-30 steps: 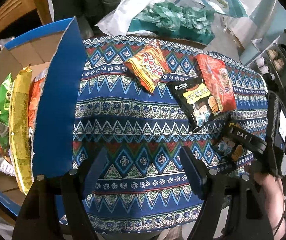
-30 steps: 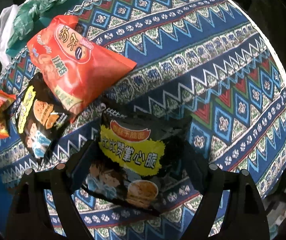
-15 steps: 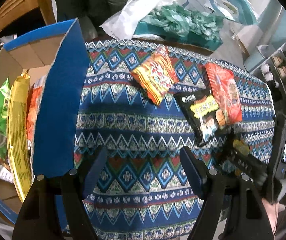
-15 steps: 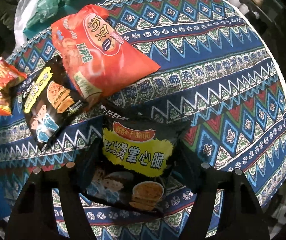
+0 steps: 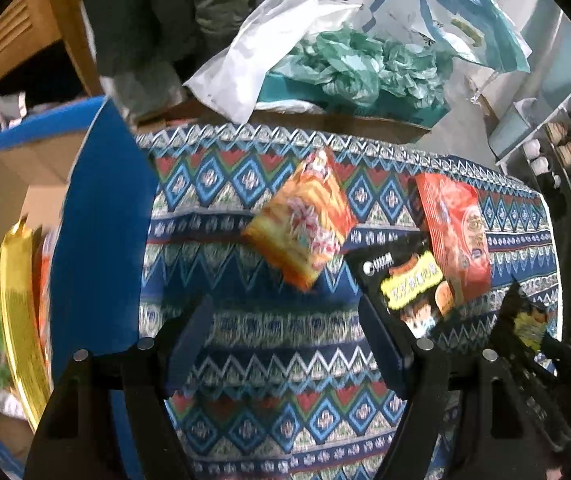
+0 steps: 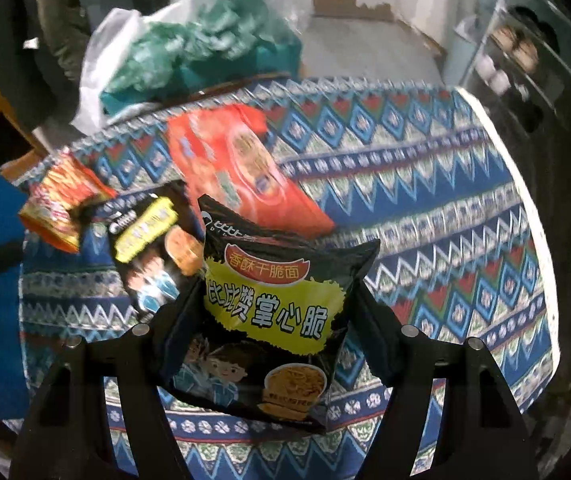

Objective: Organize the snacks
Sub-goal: 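Grasp the orange cat-print chip bag with the left tool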

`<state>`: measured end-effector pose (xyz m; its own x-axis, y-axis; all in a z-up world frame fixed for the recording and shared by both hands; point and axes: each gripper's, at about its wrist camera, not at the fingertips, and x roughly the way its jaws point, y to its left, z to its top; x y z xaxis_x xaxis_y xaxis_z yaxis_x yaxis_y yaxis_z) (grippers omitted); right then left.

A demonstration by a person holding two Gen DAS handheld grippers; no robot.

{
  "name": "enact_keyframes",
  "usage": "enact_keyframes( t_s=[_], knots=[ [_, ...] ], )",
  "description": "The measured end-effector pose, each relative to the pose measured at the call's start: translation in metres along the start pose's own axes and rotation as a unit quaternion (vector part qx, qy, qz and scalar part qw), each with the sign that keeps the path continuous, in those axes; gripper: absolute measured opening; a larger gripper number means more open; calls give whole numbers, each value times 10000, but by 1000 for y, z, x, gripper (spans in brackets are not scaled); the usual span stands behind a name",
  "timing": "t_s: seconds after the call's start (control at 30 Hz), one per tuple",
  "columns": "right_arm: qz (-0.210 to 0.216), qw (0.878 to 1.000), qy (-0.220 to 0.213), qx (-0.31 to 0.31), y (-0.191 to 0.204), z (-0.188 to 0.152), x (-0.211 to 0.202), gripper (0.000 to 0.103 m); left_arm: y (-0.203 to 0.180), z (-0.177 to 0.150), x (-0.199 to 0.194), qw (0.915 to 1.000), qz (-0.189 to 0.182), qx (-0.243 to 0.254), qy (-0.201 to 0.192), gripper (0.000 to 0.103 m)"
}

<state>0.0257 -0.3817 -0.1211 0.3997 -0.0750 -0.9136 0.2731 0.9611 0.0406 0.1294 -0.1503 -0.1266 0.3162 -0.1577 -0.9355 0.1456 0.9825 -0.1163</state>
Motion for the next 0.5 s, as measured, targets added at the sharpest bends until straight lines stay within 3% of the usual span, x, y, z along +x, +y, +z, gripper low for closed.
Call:
enact_keyframes(
  t_s=[0.27, 0.5],
  knots=[
    [239, 9996, -36, -109, 20, 18, 17, 72, -13, 28, 16, 9964, 309, 778, -154, 84],
    [401, 9992, -15, -46, 23, 27, 19, 72, -35, 39, 41, 9856, 523, 1609, 1, 84]
  ],
)
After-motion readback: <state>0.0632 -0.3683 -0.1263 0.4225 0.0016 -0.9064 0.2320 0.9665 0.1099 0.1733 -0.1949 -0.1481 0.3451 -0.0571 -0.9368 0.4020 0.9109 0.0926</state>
